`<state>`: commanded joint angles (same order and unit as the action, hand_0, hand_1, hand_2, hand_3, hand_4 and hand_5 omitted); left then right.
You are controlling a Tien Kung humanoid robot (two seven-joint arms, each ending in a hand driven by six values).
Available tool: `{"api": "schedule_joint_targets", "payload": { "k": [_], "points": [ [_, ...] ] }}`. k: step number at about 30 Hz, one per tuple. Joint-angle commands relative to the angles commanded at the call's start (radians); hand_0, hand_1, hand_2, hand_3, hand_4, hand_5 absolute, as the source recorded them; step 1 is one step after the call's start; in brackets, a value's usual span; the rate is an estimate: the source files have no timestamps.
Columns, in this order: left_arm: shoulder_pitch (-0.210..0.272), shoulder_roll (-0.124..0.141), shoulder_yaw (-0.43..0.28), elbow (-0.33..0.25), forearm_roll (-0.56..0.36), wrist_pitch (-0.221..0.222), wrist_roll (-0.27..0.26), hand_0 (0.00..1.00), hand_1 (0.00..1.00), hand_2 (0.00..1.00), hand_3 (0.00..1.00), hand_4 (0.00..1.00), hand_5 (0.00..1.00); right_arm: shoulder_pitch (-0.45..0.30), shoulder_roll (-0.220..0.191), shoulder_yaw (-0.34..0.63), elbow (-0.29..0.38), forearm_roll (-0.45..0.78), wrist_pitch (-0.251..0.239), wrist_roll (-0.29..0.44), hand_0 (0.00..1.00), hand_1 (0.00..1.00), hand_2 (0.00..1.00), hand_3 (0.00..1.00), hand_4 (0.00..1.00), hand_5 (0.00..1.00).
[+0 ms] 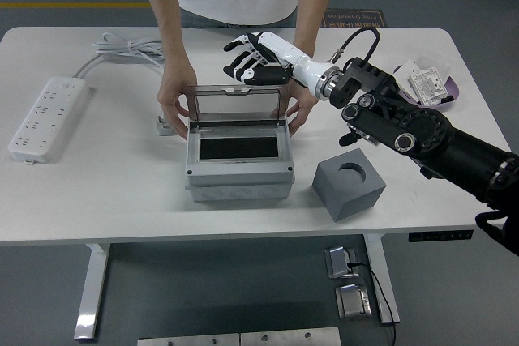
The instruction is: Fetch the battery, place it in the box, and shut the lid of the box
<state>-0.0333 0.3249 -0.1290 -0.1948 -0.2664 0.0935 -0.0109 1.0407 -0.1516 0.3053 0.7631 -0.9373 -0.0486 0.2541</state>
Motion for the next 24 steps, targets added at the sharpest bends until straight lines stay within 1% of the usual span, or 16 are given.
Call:
{"api": "schedule_joint_targets", "payload": {
  "k": [4, 8, 15, 18, 21, 24],
  "points": [
    [0.004, -0.002, -0.003, 0.001, -0.002, 0.000, -0.001, 0.640, 0.710, 0.662, 0.679, 0.691, 0.186, -0.019, -0.012, -0.009, 0.042, -0.016, -0.007, -0.006, 0.567, 0.563, 0.620, 0.727, 0.717, 0.432],
    [0.008, -0.003, -0.010, 0.001, 0.001, 0.001, -0.001, 0.639, 0.710, 0.662, 0.679, 0.691, 0.186, -0.033, -0.038, -0.011, 0.096, -0.035, -0.010, -0.015, 0.569, 0.562, 0.621, 0.723, 0.717, 0.440],
    [0.017, -0.007, -0.029, 0.001, 0.010, 0.001, -0.001, 0.640, 0.710, 0.662, 0.681, 0.692, 0.188, -0.061, -0.110, -0.007, 0.230, -0.081, -0.016, -0.036, 0.573, 0.561, 0.621, 0.721, 0.713, 0.444],
    [0.021, -0.009, -0.037, 0.001, 0.015, 0.001, -0.001, 0.640, 0.710, 0.662, 0.681, 0.692, 0.188, -0.071, -0.135, -0.007, 0.277, -0.090, -0.014, -0.046, 0.573, 0.561, 0.621, 0.721, 0.713, 0.444],
    [0.025, -0.012, -0.041, 0.001, 0.017, 0.001, 0.000, 0.639, 0.709, 0.662, 0.681, 0.692, 0.189, -0.084, -0.156, -0.013, 0.323, -0.098, -0.015, -0.055, 0.558, 0.559, 0.619, 0.716, 0.706, 0.446],
    [0.026, -0.014, -0.043, 0.001, 0.018, 0.001, 0.000, 0.639, 0.709, 0.662, 0.681, 0.692, 0.189, -0.094, -0.167, -0.017, 0.353, -0.106, -0.013, -0.062, 0.558, 0.559, 0.619, 0.716, 0.706, 0.446]
  ]
}}
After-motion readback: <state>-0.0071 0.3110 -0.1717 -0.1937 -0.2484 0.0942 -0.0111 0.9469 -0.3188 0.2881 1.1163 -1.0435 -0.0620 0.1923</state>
